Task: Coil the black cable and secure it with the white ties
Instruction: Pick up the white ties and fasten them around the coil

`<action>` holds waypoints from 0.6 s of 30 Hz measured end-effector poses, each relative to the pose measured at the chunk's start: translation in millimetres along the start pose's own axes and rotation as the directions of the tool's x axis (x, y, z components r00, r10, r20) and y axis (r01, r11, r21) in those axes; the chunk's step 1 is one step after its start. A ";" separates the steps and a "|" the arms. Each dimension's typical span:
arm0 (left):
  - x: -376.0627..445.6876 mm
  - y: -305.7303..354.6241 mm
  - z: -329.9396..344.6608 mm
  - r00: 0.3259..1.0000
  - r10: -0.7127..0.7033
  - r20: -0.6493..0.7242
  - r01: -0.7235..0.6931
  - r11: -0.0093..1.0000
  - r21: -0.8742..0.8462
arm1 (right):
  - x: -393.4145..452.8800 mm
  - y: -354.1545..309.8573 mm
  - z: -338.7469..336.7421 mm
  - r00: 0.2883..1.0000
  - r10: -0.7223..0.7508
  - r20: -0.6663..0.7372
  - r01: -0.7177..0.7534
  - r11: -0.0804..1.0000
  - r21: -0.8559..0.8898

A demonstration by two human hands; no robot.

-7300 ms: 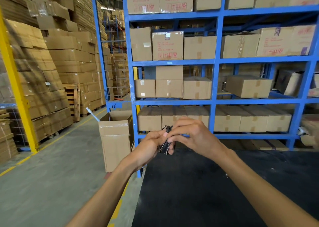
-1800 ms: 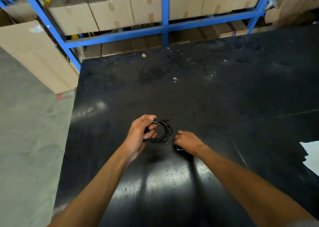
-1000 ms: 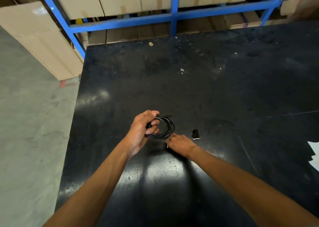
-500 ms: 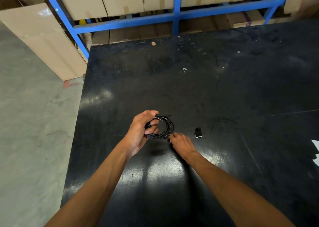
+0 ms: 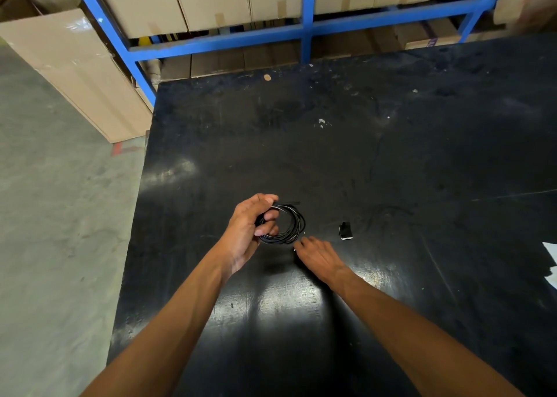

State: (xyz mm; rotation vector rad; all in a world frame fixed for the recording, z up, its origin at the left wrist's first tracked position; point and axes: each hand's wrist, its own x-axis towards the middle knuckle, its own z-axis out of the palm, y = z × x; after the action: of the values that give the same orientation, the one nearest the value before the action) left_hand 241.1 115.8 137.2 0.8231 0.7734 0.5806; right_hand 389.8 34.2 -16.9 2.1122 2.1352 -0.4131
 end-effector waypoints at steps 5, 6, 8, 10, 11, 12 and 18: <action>-1.4 0.9 -0.5 1.000 0.001 0.000 -0.001 1.000 0.003 | 7.8 -5.4 3.3 0.997 0.068 -0.018 -0.068 0.997 0.043; -1.7 1.8 -1.3 1.000 0.002 -0.003 -0.002 1.000 -0.001 | 8.8 -6.2 3.7 0.996 0.081 -0.030 -0.079 0.996 0.046; -2.9 3.7 -3.7 1.000 0.005 -0.008 -0.005 1.000 -0.009 | 10.2 -7.9 4.3 0.994 0.105 -0.043 -0.103 0.993 0.054; -3.8 5.2 -6.7 1.000 0.010 -0.012 -0.010 1.000 -0.004 | 11.2 -10.4 3.7 0.991 0.130 -0.037 -0.127 0.989 0.069; -4.4 5.6 -7.7 1.000 0.011 -0.017 -0.011 1.000 0.002 | 11.1 -11.3 3.7 0.990 0.138 -0.039 -0.135 0.988 0.074; -5.1 5.8 -8.4 1.000 0.010 -0.021 -0.010 1.000 0.007 | 10.0 -12.2 3.2 0.988 0.147 -0.044 -0.143 0.987 0.070; -10.1 8.2 -9.5 1.000 0.019 -0.023 -0.018 1.000 0.020 | 4.3 -8.0 7.7 0.980 0.190 -0.060 -0.181 0.975 0.131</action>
State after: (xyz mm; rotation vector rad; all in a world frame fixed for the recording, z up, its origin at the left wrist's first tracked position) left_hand 226.4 117.1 143.4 0.8441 0.7946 0.6006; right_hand 380.8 36.3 -24.5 2.4053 1.9717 -0.4680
